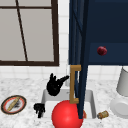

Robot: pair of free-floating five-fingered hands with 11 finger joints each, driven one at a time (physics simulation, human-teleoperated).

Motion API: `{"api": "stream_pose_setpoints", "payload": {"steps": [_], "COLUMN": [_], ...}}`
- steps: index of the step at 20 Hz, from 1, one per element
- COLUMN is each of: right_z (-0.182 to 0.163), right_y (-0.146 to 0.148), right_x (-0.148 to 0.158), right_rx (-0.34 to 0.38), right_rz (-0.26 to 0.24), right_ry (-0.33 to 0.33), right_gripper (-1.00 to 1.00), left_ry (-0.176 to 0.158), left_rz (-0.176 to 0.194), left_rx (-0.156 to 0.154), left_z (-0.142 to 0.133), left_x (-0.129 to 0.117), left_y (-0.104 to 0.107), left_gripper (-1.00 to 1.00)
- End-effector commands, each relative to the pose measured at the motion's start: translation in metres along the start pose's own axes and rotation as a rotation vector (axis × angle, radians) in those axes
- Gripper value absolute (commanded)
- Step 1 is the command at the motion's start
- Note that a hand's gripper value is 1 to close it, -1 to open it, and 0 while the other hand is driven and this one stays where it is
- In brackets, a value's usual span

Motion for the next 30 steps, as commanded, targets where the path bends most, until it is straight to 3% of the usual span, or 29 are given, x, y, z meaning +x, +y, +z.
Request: {"api": "stream_pose_setpoints", "payload": {"steps": [1,2,3,5,6,8,14,22,30], "right_z": [0.014,0.013,0.009,0.01,0.019,0.015,0.012,0.005,-0.002], "right_y": [0.004,0.005,0.002,0.003,0.0,0.005,0.0,-0.013,-0.026], "right_x": [-0.003,-0.003,-0.003,-0.001,-0.001,-0.006,-0.007,-0.016,-0.026], "right_rx": [0.078,0.063,0.027,0.026,0.034,0.144,0.251,0.409,0.5], "right_rz": [0.014,0.032,0.004,-0.019,-0.029,-0.008,-0.046,-0.16,-0.28], "right_ry": [-0.066,-0.076,-0.046,-0.047,-0.078,-0.099,-0.1,-0.055,0.002], "right_gripper": [-1.0,-1.0,-1.0,-1.0,-1.0,-1.0,-1.0,-1.0,-1.0], "left_ry": [0.0,0.0,0.0,0.0,0.0,0.0,0.0,0.0,0.0], "left_rz": [0.0,0.0,0.0,0.0,0.0,0.0,0.0,0.0,0.0], "left_rx": [0.0,0.0,0.0,0.0,0.0,0.0,0.0,0.0,0.0], "left_z": [0.0,0.0,0.0,0.0,0.0,0.0,0.0,0.0,0.0], "left_x": [0.0,0.0,0.0,0.0,0.0,0.0,0.0,0.0,0.0], "left_y": [0.0,0.0,0.0,0.0,0.0,0.0,0.0,0.0,0.0], "left_gripper": [0.0,0.0,0.0,0.0,0.0,0.0,0.0,0.0,0.0]}}
